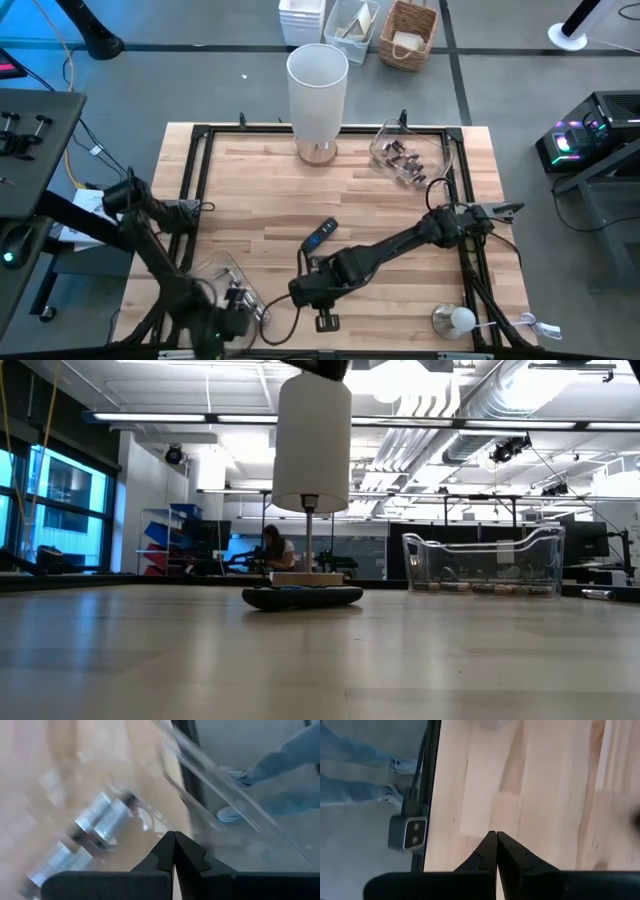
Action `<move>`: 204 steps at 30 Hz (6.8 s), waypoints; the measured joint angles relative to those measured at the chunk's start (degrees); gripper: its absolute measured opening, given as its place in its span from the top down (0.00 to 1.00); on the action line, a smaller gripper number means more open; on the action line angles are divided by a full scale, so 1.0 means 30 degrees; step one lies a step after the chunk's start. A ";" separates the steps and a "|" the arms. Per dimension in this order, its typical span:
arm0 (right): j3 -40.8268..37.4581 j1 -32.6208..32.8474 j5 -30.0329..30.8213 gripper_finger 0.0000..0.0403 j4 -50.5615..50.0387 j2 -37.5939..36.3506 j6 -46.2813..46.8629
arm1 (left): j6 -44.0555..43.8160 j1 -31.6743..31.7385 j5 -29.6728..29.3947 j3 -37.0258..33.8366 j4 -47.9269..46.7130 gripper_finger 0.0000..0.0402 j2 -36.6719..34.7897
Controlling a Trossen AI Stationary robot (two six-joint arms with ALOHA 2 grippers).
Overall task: Sort batteries
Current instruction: Adjust the bottom transparent bin, then return to Home Position
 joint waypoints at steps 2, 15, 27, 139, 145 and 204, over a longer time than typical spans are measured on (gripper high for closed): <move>0.0000 0.0249 0.0182 1.00 -0.0539 0.0000 0.0286 | 0.1849 0.1018 -0.0004 0.0000 0.0198 1.00 0.0033; 0.0007 0.2800 0.2389 1.00 -0.3530 -0.0014 0.4164 | 1.0546 0.6714 -0.0123 -0.0015 0.1366 1.00 0.0087; 0.0007 0.5246 0.5001 1.00 -0.5183 -0.0049 0.9810 | 1.2772 1.0671 -0.2143 -0.0019 -0.1838 1.00 -0.0392; -4.4508 -0.8636 -0.0428 1.00 2.2580 -4.0126 0.4738 | 0.6694 1.4389 -0.2566 -2.0072 0.9954 1.00 -3.1969; -4.4515 -0.8795 -0.0435 1.00 2.3164 -4.4683 0.4738 | 0.6694 1.4389 -0.2576 -2.0079 0.9969 1.00 -3.1969; -4.4537 -0.8832 -0.0304 1.00 2.2601 -4.4311 0.4738 | 1.4213 1.8622 0.3406 -2.0101 0.9198 1.00 -3.1802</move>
